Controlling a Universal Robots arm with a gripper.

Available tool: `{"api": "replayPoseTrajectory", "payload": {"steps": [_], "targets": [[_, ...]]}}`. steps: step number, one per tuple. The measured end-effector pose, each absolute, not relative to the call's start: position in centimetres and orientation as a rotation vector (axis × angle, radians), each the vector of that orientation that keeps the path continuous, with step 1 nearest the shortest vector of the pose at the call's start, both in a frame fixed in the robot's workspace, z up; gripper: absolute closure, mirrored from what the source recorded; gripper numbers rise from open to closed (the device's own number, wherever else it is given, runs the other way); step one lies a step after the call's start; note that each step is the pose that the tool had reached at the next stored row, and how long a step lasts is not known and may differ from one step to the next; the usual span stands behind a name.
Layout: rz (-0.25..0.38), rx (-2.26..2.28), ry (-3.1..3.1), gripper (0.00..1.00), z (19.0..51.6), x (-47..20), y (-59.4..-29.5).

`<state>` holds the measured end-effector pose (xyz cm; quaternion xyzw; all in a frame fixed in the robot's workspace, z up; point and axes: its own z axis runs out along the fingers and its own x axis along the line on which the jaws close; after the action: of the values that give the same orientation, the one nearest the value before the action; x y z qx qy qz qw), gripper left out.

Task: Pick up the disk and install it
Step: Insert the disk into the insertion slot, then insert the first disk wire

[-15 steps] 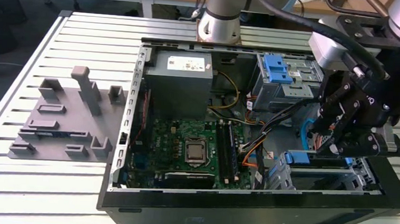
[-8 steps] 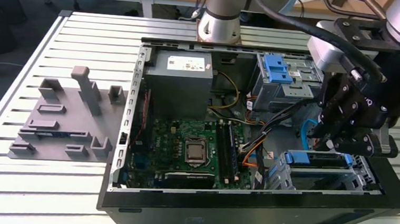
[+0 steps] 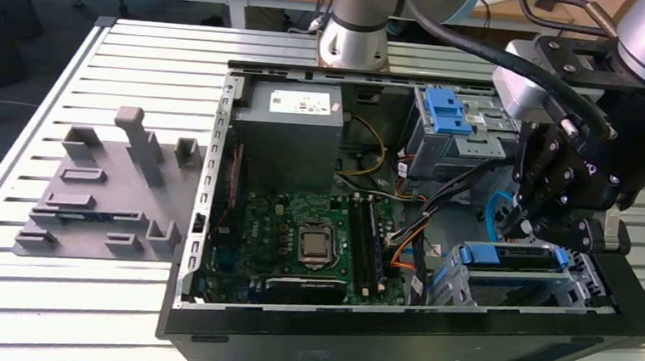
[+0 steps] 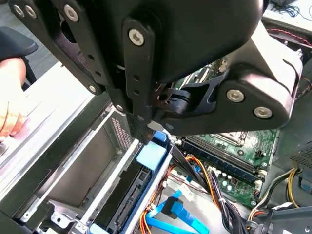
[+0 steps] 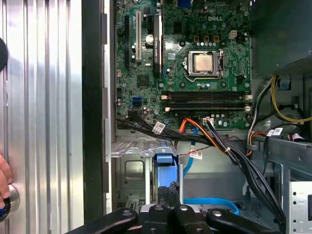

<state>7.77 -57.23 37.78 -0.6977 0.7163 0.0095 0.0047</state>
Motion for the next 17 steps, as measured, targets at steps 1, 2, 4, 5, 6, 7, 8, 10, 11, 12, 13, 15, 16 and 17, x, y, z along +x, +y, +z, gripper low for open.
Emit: {"api": "replayPoseTrajectory", "payload": {"steps": [1,2,4,5,6,7,8,10,11,12,13,15,16,17], "targets": [[0.03,-2.185,2.244,0.89,37.72,7.76,-57.23],[0.03,-2.185,2.244,0.89,37.67,7.77,-57.23],[0.03,-2.185,2.244,0.89,37.56,7.77,-57.23],[0.03,-2.185,2.244,0.89,37.52,7.76,-57.23],[0.03,-2.185,2.244,0.89,37.48,7.77,-57.23],[0.03,-2.185,2.244,0.89,37.45,7.78,-57.23],[0.03,-2.185,2.244,0.89,37.42,7.78,-57.23],[0.03,-2.185,2.244,0.89,37.37,7.79,-57.24],[0.03,-2.185,2.244,0.89,37.34,7.8,-57.24],[0.03,-2.186,2.244,0.89,37.32,7.83,-57.24],[0.03,-2.186,2.243,0.89,37.31,7.9,-57.24],[0.03,-2.185,2.244,0.89,37.28,8.12,-57.24],[0.03,-2.185,2.244,0.89,37.28,8.33,-57.23],[0.03,-2.185,2.244,0.89,37.28,8.56,-57.21]]}}
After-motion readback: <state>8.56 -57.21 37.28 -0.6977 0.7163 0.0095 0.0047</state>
